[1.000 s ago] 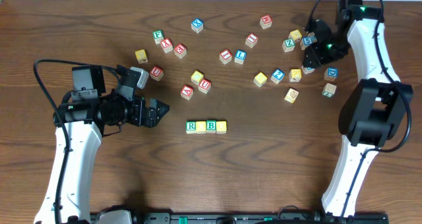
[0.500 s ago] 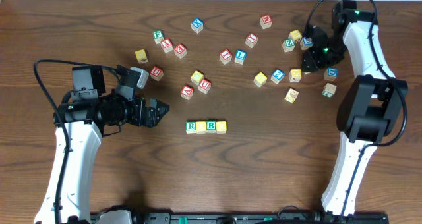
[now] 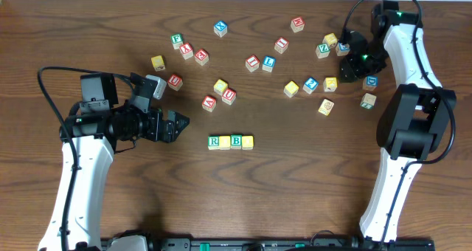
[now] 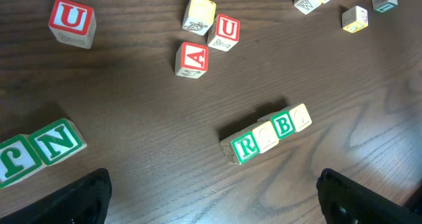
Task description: Spell out ROBOT
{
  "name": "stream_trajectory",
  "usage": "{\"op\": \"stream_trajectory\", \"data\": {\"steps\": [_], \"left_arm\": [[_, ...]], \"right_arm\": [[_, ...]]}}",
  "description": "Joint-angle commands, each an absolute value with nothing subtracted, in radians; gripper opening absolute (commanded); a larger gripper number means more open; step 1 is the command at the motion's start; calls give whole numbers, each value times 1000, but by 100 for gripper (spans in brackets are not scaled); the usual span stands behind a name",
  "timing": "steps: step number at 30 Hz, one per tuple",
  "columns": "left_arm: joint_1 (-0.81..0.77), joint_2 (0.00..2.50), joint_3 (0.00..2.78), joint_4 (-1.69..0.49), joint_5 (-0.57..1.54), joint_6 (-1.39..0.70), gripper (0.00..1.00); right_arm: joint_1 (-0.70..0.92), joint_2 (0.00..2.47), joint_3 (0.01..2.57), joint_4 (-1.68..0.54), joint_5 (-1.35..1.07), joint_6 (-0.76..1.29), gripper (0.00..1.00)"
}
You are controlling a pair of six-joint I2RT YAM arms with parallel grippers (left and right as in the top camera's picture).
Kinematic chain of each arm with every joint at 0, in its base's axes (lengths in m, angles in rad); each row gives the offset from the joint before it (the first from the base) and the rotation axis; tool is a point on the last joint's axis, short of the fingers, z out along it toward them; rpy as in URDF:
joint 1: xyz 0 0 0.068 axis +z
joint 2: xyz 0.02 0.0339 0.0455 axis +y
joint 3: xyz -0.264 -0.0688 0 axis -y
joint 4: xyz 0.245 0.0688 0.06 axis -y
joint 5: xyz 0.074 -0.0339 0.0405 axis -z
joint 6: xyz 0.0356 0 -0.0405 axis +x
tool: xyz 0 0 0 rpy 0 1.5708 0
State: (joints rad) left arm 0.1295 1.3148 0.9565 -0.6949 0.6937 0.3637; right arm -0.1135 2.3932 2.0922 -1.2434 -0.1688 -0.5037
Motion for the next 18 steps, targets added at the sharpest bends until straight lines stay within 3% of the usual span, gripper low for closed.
{"op": "stream_trajectory", "data": {"steps": [1,11,18], "left_arm": [[134,1309,966,-695,695,373,98],[134,1309,966,-695,695,373,98],[134,1309,966,-695,695,373,98]], "right_arm": [[-110,2425,2093,-1253,-163,-499,49],[-104,2424,2159,-1302,-180,-499,45],[-99,2424,2311,-1370,-179,-499,48]]}}
